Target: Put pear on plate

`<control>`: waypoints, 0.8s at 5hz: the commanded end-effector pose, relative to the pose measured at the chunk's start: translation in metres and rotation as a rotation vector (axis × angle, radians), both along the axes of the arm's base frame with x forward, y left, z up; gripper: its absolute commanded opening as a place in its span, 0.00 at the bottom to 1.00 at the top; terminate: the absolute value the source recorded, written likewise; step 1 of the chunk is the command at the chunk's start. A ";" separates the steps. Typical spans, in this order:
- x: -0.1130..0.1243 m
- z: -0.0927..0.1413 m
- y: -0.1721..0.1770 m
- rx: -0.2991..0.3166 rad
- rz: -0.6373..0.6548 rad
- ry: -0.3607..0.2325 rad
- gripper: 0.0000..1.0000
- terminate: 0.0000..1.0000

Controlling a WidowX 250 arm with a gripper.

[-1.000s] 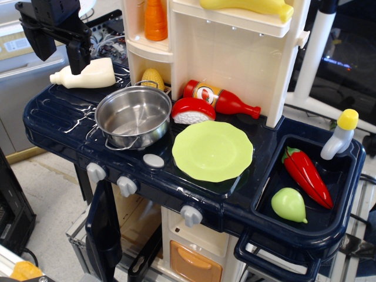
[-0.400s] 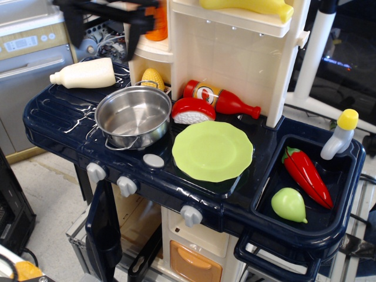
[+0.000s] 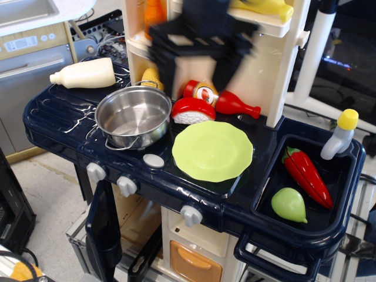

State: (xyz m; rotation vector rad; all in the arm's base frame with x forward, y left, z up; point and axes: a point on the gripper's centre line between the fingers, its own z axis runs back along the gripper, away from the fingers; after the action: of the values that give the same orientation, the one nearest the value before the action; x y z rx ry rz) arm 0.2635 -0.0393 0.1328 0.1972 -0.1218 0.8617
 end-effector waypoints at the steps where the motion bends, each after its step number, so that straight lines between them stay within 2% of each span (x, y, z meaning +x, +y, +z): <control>1: 0.024 -0.036 -0.079 -0.077 0.138 -0.051 1.00 0.00; 2: 0.025 -0.032 -0.126 -0.006 0.196 -0.102 1.00 0.00; 4: 0.025 -0.032 -0.126 -0.006 0.196 -0.102 1.00 0.00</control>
State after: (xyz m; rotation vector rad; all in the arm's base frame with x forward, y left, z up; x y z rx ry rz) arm 0.2786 -0.1699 0.0783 0.1675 -0.1879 1.0558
